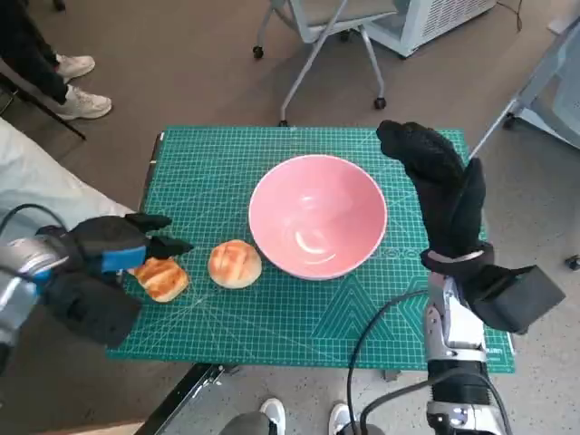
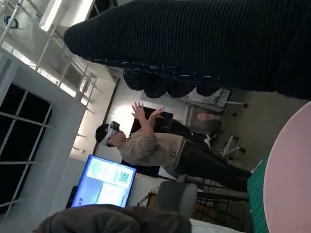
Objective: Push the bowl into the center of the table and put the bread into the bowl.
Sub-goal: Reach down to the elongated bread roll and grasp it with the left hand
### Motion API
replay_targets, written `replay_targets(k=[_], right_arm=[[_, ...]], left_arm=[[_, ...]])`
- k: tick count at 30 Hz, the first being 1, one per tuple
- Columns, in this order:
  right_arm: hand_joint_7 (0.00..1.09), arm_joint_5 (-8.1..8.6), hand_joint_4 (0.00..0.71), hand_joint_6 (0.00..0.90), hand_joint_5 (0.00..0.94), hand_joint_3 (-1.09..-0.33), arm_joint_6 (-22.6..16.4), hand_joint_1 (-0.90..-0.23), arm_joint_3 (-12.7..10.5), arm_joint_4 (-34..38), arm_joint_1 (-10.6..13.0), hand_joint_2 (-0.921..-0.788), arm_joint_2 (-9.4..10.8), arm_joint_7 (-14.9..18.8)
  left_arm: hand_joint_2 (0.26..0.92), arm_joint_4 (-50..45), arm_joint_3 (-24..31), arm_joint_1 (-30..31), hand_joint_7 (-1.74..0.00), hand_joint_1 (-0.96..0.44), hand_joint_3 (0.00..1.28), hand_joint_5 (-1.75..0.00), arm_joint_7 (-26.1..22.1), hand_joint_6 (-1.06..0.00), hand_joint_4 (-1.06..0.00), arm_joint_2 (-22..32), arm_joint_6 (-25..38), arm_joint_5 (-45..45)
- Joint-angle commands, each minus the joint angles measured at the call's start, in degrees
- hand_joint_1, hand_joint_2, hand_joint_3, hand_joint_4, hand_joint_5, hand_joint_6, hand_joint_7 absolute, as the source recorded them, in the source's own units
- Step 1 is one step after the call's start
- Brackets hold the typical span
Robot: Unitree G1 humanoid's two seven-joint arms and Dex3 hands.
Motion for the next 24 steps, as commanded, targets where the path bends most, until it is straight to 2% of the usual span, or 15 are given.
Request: replay_targets(k=[1, 14, 21, 22, 23, 24], right_arm=[[0.57, 0.45, 0.189, 0.035, 0.001, -0.829, 1.12, -0.735, -0.35, -0.04, 1.47, -0.921, -0.54, 0.38], [0.57, -0.01, 0.189, 0.037, 0.001, -0.828, 1.73, -0.74, -0.45, -1.31, 2.18, -0.921, -0.71, -0.06], [0.57, -0.02, 0.189, 0.038, 0.001, -0.828, 1.83, -0.74, -0.43, -1.45, 2.25, -0.921, -0.74, -0.11], [0.57, -0.15, 0.189, 0.038, 0.0, -0.828, 1.81, -0.74, -0.45, -1.51, 2.31, -0.921, -0.79, -0.21], [0.57, -0.25, 0.189, 0.038, 0.001, -0.828, 1.79, -0.74, -0.46, -1.56, 2.35, -0.921, -0.83, -0.29], [0.57, -0.32, 0.189, 0.038, 0.001, -0.827, 1.79, -0.74, -0.46, -1.59, 2.38, -0.921, -0.85, -0.36]], left_arm=[[0.634, 3.62, -2.13, -2.62, 0.0, -0.24, 0.01, 0.0, 1.28, -0.25, -0.09, -1.78, 0.51, 2.22], [0.662, 13.33, -7.59, -6.97, 0.0, -0.22, 0.01, -0.01, 8.83, -0.25, -0.12, -4.36, -2.2, 8.05], [0.673, 15.65, -9.08, -8.22, -0.01, -0.19, 0.01, -0.01, 10.78, -0.26, -0.13, -4.47, -3.3, 8.45], [0.693, 17.14, -9.33, -8.3, -0.01, -0.16, 0.02, -0.01, 12.03, -0.27, -0.17, -5.37, -3.3, 8.42], [0.752, 18.32, -9.56, -8.39, -0.03, -0.08, 0.03, -0.03, 13.0, -0.37, -0.31, -6.04, -3.32, 8.39], [0.793, 19.21, -9.79, -8.51, -0.03, -0.03, 0.02, -0.02, 13.74, -0.45, -0.42, -6.5, -3.38, 8.37]])
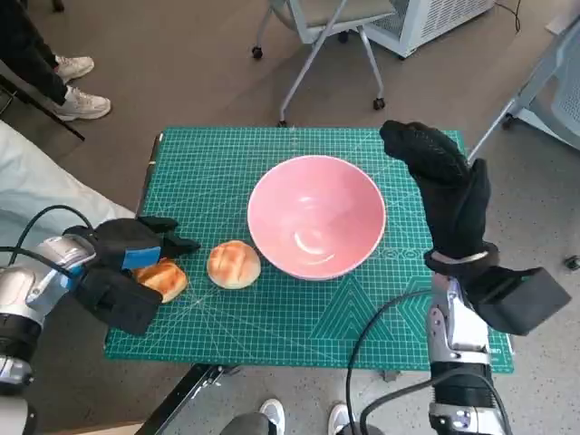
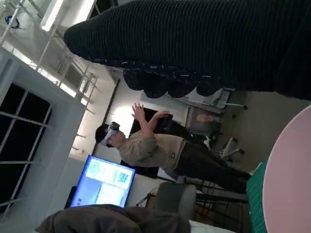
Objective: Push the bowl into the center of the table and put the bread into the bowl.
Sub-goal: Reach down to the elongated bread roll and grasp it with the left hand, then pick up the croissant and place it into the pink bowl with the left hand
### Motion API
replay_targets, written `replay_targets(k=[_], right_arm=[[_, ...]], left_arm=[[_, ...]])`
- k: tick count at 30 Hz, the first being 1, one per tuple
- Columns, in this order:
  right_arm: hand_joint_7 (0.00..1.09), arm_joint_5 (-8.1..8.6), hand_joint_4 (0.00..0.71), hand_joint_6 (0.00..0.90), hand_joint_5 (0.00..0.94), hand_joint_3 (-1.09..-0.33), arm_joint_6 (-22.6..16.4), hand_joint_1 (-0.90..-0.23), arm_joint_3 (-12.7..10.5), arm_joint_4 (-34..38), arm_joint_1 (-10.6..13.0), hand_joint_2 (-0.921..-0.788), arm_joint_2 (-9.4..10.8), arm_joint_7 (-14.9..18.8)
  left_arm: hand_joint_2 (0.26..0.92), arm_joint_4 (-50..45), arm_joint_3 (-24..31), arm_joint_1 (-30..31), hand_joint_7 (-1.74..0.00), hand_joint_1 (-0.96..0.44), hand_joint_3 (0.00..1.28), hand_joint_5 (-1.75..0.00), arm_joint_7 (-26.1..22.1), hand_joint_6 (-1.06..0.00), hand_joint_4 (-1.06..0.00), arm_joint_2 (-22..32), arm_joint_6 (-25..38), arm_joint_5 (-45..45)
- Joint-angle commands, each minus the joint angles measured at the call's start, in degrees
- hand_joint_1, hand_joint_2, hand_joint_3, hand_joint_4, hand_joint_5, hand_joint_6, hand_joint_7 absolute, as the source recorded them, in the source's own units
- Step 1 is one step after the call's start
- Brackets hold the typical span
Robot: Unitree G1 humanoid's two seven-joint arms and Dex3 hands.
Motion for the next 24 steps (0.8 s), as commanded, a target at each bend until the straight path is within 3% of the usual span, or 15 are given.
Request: replay_targets(k=[1, 3, 4, 6, 9, 16, 24], right_arm=[[0.56, -0.37, 0.189, 0.039, 0.001, -0.828, 0.85, -0.74, -0.2, 0.04, 1.91, -0.921, -0.4, -0.37], [0.56, -0.45, 0.19, 0.039, 0.001, -0.827, 0.83, -0.74, -0.16, 0.04, 1.92, -0.921, -0.41, -0.46], [0.56, -0.48, 0.19, 0.039, 0.001, -0.827, 0.83, -0.74, -0.15, 0.03, 1.92, -0.921, -0.41, -0.5], [0.56, -0.55, 0.19, 0.04, 0.001, -0.827, 0.79, -0.74, -0.16, 0.05, 1.94, -0.921, -0.44, -0.55], [0.56, -0.59, 0.19, 0.04, 0.001, -0.827, 0.73, -0.74, -0.18, 0.11, 1.95, -0.921, -0.46, -0.56], [0.56, -0.66, 0.191, 0.042, 0.001, -0.827, 0.55, -0.74, -0.23, 0.12, 2.13, -0.921, -0.43, -0.57], [0.56, -0.85, 0.191, 0.043, 0.001, -0.827, 0.49, -0.74, -0.18, 0.36, 2.0, -0.921, -0.22, -0.79]], left_arm=[[0.808, 4.09, -1.33, -0.69, -0.03, -0.01, 0.02, -0.02, 3.16, -0.47, -0.45, -2.26, -0.43, 0.74], [0.858, 4.84, -1.57, -0.82, -0.06, 0.03, 0.03, -0.05, 3.83, -0.59, -0.59, -2.39, -0.66, 0.58], [0.881, 5.17, -1.7, -0.89, -0.49, 0.02, 0.07, -0.48, 4.19, -0.57, -0.59, -2.43, -0.77, 0.56], [0.9, 5.48, -2.1, -1.05, -0.85, 0.01, 0.1, -0.86, 5.52, -0.57, -0.6, -2.1, -1.57, 0.96], [0.914, 5.59, -2.49, -1.32, -1.03, 0.01, 0.07, -1.07, 6.66, -0.63, -0.67, -1.54, -2.73, 1.08], [0.913, 3.32, -0.6, -1.84, -1.17, 0.0, 0.04, -1.04, 4.09, -0.69, -0.72, 0.56, -6.1, -2.8], [0.919, -5.99, 6.46, -1.46, -1.15, 0.0, 0.04, -1.11, -4.66, -0.69, -0.7, 4.41, -8.27, -15.04]])
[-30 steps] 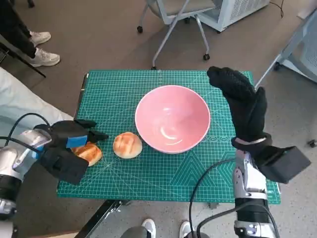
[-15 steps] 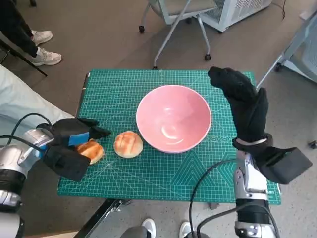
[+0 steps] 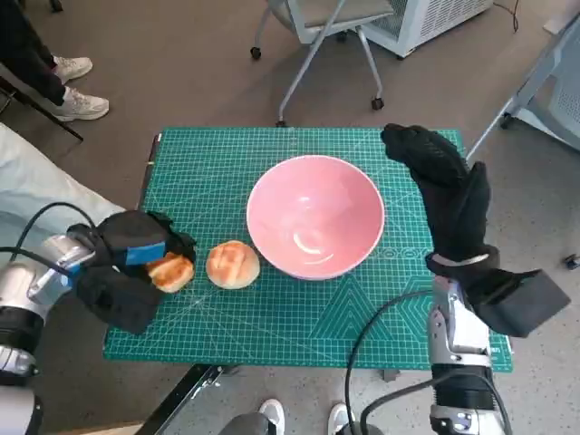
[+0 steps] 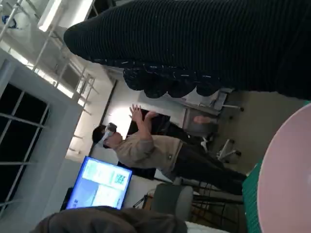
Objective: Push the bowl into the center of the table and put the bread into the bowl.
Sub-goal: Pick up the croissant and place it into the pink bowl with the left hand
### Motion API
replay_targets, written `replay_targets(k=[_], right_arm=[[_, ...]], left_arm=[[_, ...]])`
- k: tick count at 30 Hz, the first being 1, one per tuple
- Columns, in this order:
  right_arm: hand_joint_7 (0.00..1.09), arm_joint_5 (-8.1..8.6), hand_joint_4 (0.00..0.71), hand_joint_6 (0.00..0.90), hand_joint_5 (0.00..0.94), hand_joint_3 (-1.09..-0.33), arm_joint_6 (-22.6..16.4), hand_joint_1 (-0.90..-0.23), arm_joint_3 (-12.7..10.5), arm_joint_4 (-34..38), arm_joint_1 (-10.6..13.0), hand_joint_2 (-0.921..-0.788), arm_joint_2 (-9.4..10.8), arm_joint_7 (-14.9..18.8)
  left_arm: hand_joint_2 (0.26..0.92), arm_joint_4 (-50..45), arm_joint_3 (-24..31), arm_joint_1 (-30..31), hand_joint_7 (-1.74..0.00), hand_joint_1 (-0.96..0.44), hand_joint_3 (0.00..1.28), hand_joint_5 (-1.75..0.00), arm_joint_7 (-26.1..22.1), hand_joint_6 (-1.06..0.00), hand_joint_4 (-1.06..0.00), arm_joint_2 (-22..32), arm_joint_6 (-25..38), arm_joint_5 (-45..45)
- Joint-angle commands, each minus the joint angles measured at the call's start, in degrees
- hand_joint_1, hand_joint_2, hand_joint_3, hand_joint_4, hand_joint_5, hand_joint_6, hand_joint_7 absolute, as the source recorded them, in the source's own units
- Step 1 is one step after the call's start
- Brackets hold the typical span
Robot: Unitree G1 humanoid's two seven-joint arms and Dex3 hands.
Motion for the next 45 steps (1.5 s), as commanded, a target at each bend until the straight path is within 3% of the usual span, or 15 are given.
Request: replay_targets(k=[1, 11, 23, 27, 33, 37, 41, 45], right_arm=[[0.56, -0.33, 0.191, 0.043, 0.001, -0.827, 0.53, -0.74, -0.1, 0.45, 1.24, -0.921, 0.02, -0.53], [0.56, -0.22, 0.191, 0.044, 0.001, -0.827, 0.36, -0.74, -0.01, 0.79, 1.08, -0.921, -0.03, -0.43], [0.55, 0.58, 0.191, 0.04, 0.001, -0.829, 0.04, -0.736, -0.2, 1.64, 0.74, -0.921, -0.22, 0.45], [0.55, 0.95, 0.191, 0.04, 0.001, -0.829, 0.11, -0.736, -0.26, 1.73, 0.71, -0.921, -0.28, 0.78], [0.55, 1.32, 0.19, 0.04, 0.0, -0.829, 0.09, -0.736, -0.42, 2.24, 0.46, -0.921, -0.36, 1.26], [0.55, 1.47, 0.19, 0.037, 0.0, -0.829, 0.08, -0.734, -0.44, 2.28, 0.45, -0.921, -0.39, 1.48], [0.55, 1.54, 0.19, 0.035, 0.0, -0.83, 0.04, -0.733, -0.45, 2.31, 0.45, -0.921, -0.42, 1.57], [0.55, 1.57, 0.19, 0.031, 0.0, -0.831, 0.13, -0.731, -0.4, 0.66, 1.34, -0.921, -0.6, 1.55]], left_arm=[[0.917, -6.64, 5.27, 0.02, -1.11, 0.0, 0.03, -1.12, -5.31, -0.71, -0.7, 3.92, -0.83, -8.75], [0.883, -20.63, 14.71, 1.5, -0.91, 0.0, 0.0, -1.08, -10.32, -0.83, -0.8, 5.99, 3.62, -20.74], [0.859, -33.19, 18.99, -4.86, -0.89, 0.0, 0.0, -0.97, -12.78, -0.91, -0.83, 6.09, 11.11, -19.15], [0.857, -36.48, 18.35, -8.29, -0.9, 0.0, 0.0, -0.94, -13.39, -0.92, -0.83, 4.5, 13.77, -17.32], [0.856, -36.24, 15.08, -14.36, -0.9, 0.0, 0.0, -0.93, -12.36, -0.93, -0.83, -0.76, 11.63, -14.95], [0.859, -32.19, 12.16, -18.71, -0.9, 0.0, 0.0, -0.97, -13.34, -0.91, -0.83, -6.26, 9.61, -16.41], [0.864, -30.27, 11.73, -19.91, -0.91, 0.0, 0.01, -1.0, -13.63, -0.9, -0.81, -7.5, 8.31, -16.6], [0.878, -21.86, 6.31, -25.51, -0.95, 0.0, 0.01, -1.04, -10.27, -0.85, -0.79, -15.73, 4.92, -11.35]])
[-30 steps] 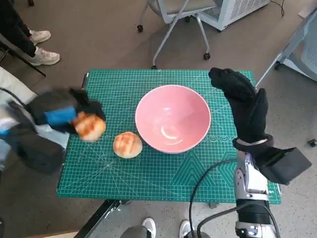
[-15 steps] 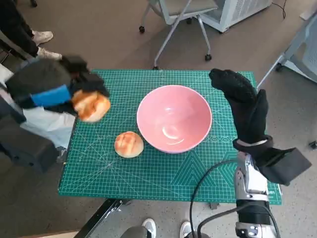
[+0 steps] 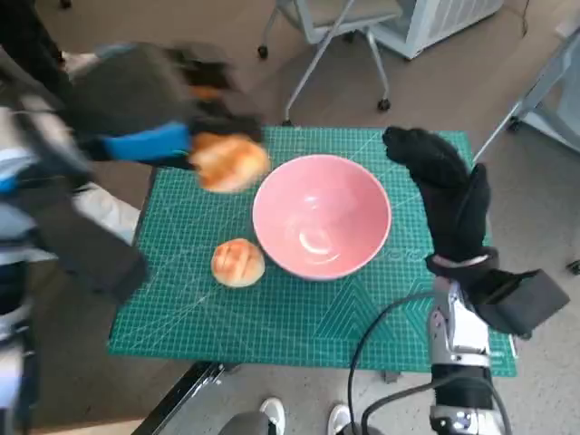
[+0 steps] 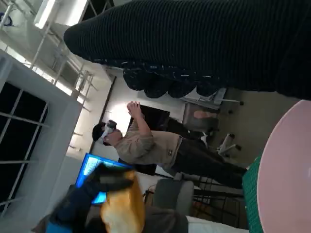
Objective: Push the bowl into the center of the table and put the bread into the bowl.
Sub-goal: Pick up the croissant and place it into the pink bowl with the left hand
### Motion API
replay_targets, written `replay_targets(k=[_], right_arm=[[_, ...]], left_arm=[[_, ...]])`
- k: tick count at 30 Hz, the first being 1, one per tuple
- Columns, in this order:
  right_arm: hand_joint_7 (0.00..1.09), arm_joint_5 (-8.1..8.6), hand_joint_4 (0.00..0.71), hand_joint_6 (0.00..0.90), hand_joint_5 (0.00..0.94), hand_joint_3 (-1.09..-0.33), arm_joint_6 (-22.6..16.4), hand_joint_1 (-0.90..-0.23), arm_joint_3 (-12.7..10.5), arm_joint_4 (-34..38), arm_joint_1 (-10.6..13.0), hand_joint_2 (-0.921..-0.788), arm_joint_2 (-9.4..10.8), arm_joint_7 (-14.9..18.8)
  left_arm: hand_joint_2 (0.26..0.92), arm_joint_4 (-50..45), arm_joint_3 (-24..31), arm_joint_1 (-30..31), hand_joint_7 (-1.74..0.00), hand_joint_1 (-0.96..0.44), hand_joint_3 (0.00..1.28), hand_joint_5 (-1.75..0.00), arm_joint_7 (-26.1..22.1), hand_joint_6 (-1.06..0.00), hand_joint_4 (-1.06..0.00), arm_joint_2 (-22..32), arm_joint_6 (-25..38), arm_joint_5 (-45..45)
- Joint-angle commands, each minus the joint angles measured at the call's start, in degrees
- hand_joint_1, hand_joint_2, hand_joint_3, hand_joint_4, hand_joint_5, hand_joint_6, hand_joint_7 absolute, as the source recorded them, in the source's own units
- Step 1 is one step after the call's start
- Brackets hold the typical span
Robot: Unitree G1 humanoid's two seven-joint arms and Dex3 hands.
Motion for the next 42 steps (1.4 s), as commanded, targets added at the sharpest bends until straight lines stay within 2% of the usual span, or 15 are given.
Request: replay_targets(k=[1, 7, 19, 23, 26, 27, 28, 29, 30, 33, 37, 42], right_arm=[[0.55, 0.38, 0.19, 0.031, 0.0, -0.832, 0.52, -0.731, -0.12, -0.91, 1.56, -0.921, -0.22, 0.36], [0.55, 0.69, 0.192, 0.033, 0.001, -0.836, 0.63, -0.73, -0.21, -1.94, 2.22, -0.921, -0.57, 0.22], [0.55, 1.12, 0.195, 0.035, 0.002, -0.836, 1.01, -0.73, -0.78, -3.48, 3.5, -0.921, -0.84, -0.37], [0.55, 0.89, 0.195, 0.036, 0.002, -0.835, 1.25, -0.731, -0.89, -4.14, 3.94, -0.921, -0.7, -0.87], [0.55, 0.6, 0.195, 0.037, 0.002, -0.835, 1.34, -0.731, -0.97, -4.51, 4.26, -0.921, -0.72, -1.35], [0.55, 0.54, 0.196, 0.037, 0.002, -0.835, 1.36, -0.73, -0.99, -4.56, 4.32, -0.921, -0.73, -1.48], [0.55, 0.48, 0.196, 0.037, 0.002, -0.835, 1.37, -0.729, -1.04, -4.56, 4.36, -0.921, -0.77, -1.61], [0.55, 0.44, 0.196, 0.038, 0.002, -0.835, 1.37, -0.729, -1.06, -4.55, 4.38, -0.921, -0.8, -1.71], [0.55, 0.41, 0.196, 0.038, 0.002, -0.835, 1.39, -0.728, -1.07, -4.55, 4.4, -0.921, -0.8, -1.83], [0.54, 0.37, 0.197, 0.04, 0.002, -0.833, 1.42, -0.727, -1.12, -4.42, 4.33, -0.921, -0.8, -2.06], [0.54, 0.36, 0.198, 0.042, 0.002, -0.832, 1.36, -0.731, -1.09, -4.07, 4.19, -0.921, -0.69, -2.29], [0.54, 0.02, 0.197, 0.043, 0.002, -0.833, 1.14, -0.733, -0.91, -3.57, 3.88, -0.921, -0.49, -2.58]], left_arm=[[0.879, 8.44, -4.75, -5.9, -0.95, 0.0, 0.01, -1.04, 2.94, -0.85, -0.79, -7.05, -3.03, 4.61], [0.897, 18.5, -8.32, -9.38, -1.03, 0.0, 0.01, -1.04, 6.13, -0.8, -0.76, -12.45, -5.97, 8.47], [0.919, 27.73, -13.14, -10.31, -1.11, 0.0, 0.01, -1.07, 12.48, -0.74, -0.71, -18.3, -8.17, 14.76], [0.92, 29.17, -14.15, -9.64, -1.07, 0.0, 0.01, -1.12, 12.99, -0.74, -0.7, -19.24, -7.32, 15.73], [0.92, 29.0, -14.32, -8.36, -1.13, 0.0, 0.05, -1.16, 10.58, -0.69, -0.66, -19.87, -3.58, 15.35], [0.921, 28.75, -14.31, -7.94, -1.17, -0.07, 0.08, -1.04, 9.68, -0.66, -0.63, -20.03, -2.12, 15.16], [0.921, 28.11, -14.37, -7.34, -1.23, -0.17, 0.11, -0.77, 8.49, -0.63, -0.63, -20.17, 0.17, 15.21], [0.896, 27.58, -14.42, -6.91, -1.1, -0.15, 0.1, -0.63, 7.65, -0.58, -0.61, -20.25, 1.78, 15.25], [0.869, 26.42, -14.42, -6.24, -0.78, -0.12, 0.08, -0.41, 6.28, -0.57, -0.59, -20.26, 4.37, 15.41], [0.819, 23.12, -14.28, -4.54, -0.28, -0.1, 0.03, -0.14, 2.91, -0.49, -0.41, -20.17, 10.25, 15.36], [0.78, 19.48, -13.7, -2.73, -0.06, -0.1, 0.01, -0.03, -1.02, -0.39, -0.23, -19.85, 15.43, 14.13], [0.759, 19.51, -12.86, -2.31, -0.01, -0.14, 0.0, 0.0, -3.94, -0.32, -0.11, -19.43, 15.37, 11.25]])
